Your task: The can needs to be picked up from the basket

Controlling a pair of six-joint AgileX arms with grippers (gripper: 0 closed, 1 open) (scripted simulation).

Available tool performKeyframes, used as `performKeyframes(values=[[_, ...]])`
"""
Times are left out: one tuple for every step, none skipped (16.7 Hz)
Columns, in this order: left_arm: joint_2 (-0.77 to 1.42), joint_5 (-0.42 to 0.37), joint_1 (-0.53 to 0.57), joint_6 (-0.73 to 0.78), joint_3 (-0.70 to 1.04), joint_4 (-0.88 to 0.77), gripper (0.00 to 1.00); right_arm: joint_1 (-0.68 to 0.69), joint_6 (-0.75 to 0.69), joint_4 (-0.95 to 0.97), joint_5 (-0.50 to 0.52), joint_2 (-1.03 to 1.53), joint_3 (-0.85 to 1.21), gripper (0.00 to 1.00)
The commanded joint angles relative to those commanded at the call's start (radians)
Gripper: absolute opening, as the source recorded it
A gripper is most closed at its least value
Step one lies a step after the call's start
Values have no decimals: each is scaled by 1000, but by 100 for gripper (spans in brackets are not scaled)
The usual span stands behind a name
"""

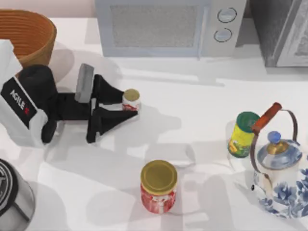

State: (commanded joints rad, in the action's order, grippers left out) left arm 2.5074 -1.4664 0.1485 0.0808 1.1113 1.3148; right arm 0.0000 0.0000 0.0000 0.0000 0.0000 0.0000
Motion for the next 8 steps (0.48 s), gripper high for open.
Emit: performKeyframes(values=[[5, -4, 0, 0, 3, 3, 0, 0, 0, 0, 0, 0, 0, 100], [5, -4, 0, 0, 3, 3, 0, 0, 0, 0, 0, 0, 0, 100], [5, -4, 0, 0, 3, 3, 0, 0, 0, 0, 0, 0, 0, 100], [5, -4, 0, 0, 3, 3, 0, 0, 0, 0, 0, 0, 0, 100], [5, -4, 0, 0, 3, 3, 0, 0, 0, 0, 0, 0, 0, 100], [5, -4, 0, 0, 3, 3, 8, 0, 0, 0, 0, 0, 0, 100], [5, -4, 0, 0, 3, 3, 15, 0, 0, 0, 0, 0, 0, 100], [5, -4, 0, 0, 3, 3, 23, 0, 0, 0, 0, 0, 0, 100]])
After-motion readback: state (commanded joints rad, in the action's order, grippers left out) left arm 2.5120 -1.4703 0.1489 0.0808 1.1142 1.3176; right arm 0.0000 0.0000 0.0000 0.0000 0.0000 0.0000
